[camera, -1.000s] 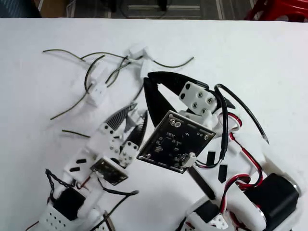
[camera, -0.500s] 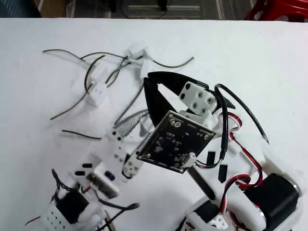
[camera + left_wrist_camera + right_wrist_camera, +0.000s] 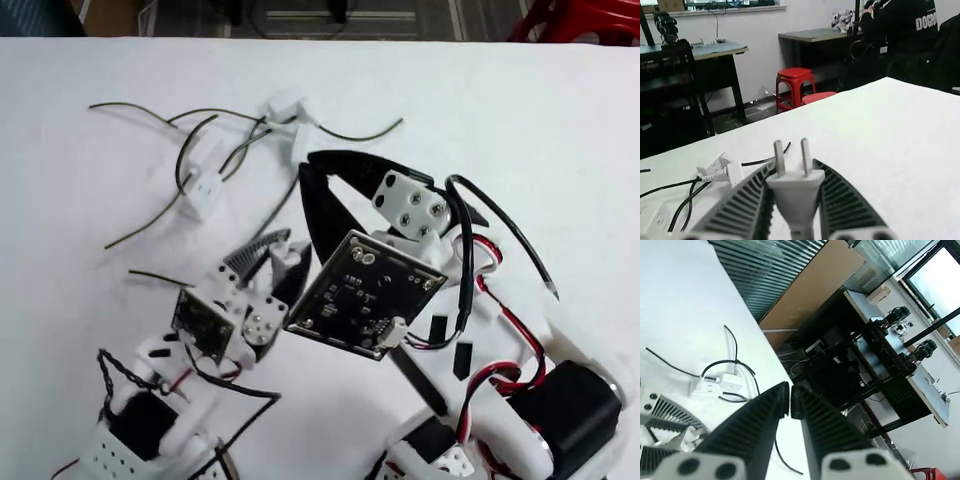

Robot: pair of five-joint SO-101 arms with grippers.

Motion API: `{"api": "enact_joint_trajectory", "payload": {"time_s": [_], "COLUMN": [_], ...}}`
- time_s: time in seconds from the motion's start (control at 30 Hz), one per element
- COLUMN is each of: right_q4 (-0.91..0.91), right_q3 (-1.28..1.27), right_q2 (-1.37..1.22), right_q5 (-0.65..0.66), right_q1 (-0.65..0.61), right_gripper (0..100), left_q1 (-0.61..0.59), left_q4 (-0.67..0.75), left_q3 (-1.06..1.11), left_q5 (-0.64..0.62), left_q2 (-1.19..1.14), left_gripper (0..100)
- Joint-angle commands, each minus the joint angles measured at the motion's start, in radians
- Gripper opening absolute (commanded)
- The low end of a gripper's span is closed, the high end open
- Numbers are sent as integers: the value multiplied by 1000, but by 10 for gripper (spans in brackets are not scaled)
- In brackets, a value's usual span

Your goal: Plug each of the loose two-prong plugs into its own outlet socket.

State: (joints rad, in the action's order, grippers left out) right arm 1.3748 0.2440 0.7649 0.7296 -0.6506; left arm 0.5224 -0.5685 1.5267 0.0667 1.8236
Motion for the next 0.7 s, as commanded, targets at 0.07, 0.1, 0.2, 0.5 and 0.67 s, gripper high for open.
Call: {"api": "enact_joint_trajectory", "payload": {"time_s": [0.07, 0.1, 0.2, 0.5, 0.67], "right_q4": [64, 76, 104, 171, 225], "right_q3": [26, 28, 28, 20, -28], "right_q2": [8, 8, 8, -10, -87], "right_q5": [-2, -2, 3, -2, -2], "right_q1": [4, 4, 4, 42, 213], "right_gripper": [19, 19, 19, 19, 19], "left_q1": [-21, -22, -24, -156, -165], "left_q4": [-318, -394, -595, -600, -700], "left_q3": [-126, -130, -117, 123, 80], "left_q5": [74, 118, 307, 689, 721], "left_q2": [2, 2, 2, 2, 2], "left_gripper": [24, 24, 24, 24, 129]}}
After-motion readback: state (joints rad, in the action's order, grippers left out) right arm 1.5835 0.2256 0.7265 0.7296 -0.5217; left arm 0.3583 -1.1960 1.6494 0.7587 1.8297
